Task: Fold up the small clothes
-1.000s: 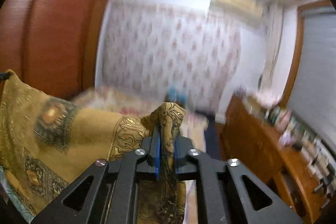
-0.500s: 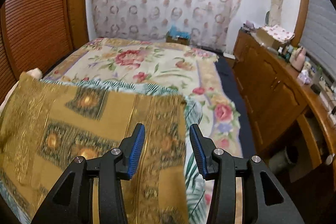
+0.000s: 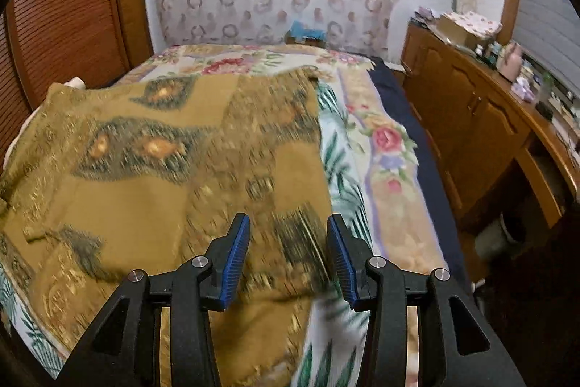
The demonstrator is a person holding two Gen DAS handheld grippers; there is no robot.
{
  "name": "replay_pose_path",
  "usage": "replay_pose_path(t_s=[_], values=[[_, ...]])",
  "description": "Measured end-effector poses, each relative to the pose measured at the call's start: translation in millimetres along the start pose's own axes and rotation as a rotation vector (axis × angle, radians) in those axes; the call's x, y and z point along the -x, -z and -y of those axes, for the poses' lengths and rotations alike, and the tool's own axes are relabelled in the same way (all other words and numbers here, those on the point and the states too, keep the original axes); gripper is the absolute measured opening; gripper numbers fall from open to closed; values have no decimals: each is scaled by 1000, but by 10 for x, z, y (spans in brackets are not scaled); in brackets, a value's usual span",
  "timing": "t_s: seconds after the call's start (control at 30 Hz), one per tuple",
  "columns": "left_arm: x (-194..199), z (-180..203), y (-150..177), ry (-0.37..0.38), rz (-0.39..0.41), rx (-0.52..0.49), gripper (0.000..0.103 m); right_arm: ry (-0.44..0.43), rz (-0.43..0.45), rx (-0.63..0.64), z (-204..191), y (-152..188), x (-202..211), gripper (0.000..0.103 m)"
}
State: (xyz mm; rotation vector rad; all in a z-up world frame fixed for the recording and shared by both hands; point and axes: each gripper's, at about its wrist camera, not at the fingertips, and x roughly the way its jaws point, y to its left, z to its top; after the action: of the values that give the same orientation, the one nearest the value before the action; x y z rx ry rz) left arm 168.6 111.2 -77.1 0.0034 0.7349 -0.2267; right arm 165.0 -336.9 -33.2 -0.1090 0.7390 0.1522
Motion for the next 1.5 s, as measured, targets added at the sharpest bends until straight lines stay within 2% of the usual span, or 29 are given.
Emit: replay_pose_path(t_s=[0.13,0.2,0.33,0.47,0.6,0.8,0.83,0.9,1.2,1.4,1.5], values=[[-41,95,114,-2,-37,-25,65,-1,-7,-6,-47,15,-62,46],[-68,97,147,-14,-55,-16,54,-4,-10,-9,-74,4,-90,46],[-141,59,232,-49,-96,-3,49,7,-17,-1,-146,7,-166,46],[-197,16,320,-45,-124,23,47,8,-18,-15,-145,28,-176,46],[-224,51,356,-28,-135,13,33,7,-15,-18,-143,78,-253,46],[-278,84,346,-36,-140,-2,27,14,-10,-13,-166,141,-302,46],[-279,86,342,-37,-138,-3,24,14,-10,-13,-165,143,-305,46],[-259,98,332,-41,-124,-14,8,14,-10,-12,-161,145,-308,46],[-87,131,233,-35,-51,-10,6,-1,-7,-22,-132,143,-282,46],[-35,107,194,-31,-21,8,6,-11,29,-79,58,103,-171,46],[-22,103,173,-30,-8,16,6,-11,-1,-87,149,91,-233,46]])
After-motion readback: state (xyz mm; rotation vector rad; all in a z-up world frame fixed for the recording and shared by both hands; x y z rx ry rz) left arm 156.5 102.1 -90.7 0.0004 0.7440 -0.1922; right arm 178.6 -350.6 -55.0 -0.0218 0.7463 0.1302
